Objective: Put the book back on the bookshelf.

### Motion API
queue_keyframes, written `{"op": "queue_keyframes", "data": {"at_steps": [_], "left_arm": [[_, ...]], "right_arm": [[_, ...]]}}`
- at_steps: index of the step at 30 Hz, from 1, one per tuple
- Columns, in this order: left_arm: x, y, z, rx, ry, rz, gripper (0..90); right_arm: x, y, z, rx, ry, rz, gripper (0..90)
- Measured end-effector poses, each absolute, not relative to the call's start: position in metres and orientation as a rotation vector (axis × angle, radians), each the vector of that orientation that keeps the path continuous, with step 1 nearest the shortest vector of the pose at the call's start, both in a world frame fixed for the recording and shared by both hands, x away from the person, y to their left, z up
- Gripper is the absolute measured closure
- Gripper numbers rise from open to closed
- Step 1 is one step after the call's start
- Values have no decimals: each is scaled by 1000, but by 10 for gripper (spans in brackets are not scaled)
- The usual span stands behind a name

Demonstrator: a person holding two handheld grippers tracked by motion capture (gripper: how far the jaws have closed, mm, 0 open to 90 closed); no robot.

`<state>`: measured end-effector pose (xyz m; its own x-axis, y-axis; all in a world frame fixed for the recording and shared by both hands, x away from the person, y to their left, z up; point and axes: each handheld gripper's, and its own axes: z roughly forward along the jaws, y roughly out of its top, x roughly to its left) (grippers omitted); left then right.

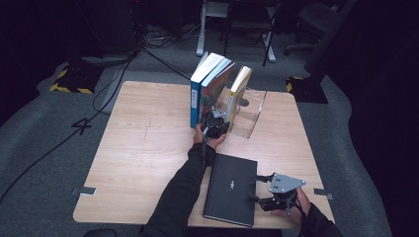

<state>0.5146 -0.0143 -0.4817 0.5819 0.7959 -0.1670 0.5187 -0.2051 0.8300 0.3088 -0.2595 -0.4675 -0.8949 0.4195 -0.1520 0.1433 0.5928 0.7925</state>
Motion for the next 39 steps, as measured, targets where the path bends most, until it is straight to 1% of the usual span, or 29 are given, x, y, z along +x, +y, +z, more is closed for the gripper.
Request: {"op": "queue_keyframes", "data": {"at_steps": [3, 7, 10, 15, 18, 21, 24, 29, 39], "left_arm": [[513, -12, -482, 1876, 1062, 393, 739], [512, -11, -480, 1903, 1055, 434, 740], [511, -10, -479, 1910, 1054, 451, 720], [510, -6, -480, 1918, 1054, 468, 714], [509, -4, -481, 1937, 1044, 481, 691], [509, -3, -481, 1992, 1011, 513, 722], [508, -2, -480, 2009, 994, 517, 728], [505, -3, -480, 2020, 977, 508, 669], [496, 11, -478, 2067, 942, 517, 626]], "right_arm": [[310, -259, -469, 463, 2509, 1195, 334], [310, -259, -469, 464, 2513, 1192, 333], [310, -258, -469, 463, 2511, 1194, 332], [310, -259, -470, 472, 2515, 1196, 328], [311, -260, -470, 475, 2513, 1197, 328], [311, -260, -470, 478, 2513, 1197, 328], [310, -259, -470, 476, 2514, 1194, 331], [310, -259, -470, 479, 2516, 1198, 328], [311, -259, -470, 501, 2494, 1189, 329]]}}
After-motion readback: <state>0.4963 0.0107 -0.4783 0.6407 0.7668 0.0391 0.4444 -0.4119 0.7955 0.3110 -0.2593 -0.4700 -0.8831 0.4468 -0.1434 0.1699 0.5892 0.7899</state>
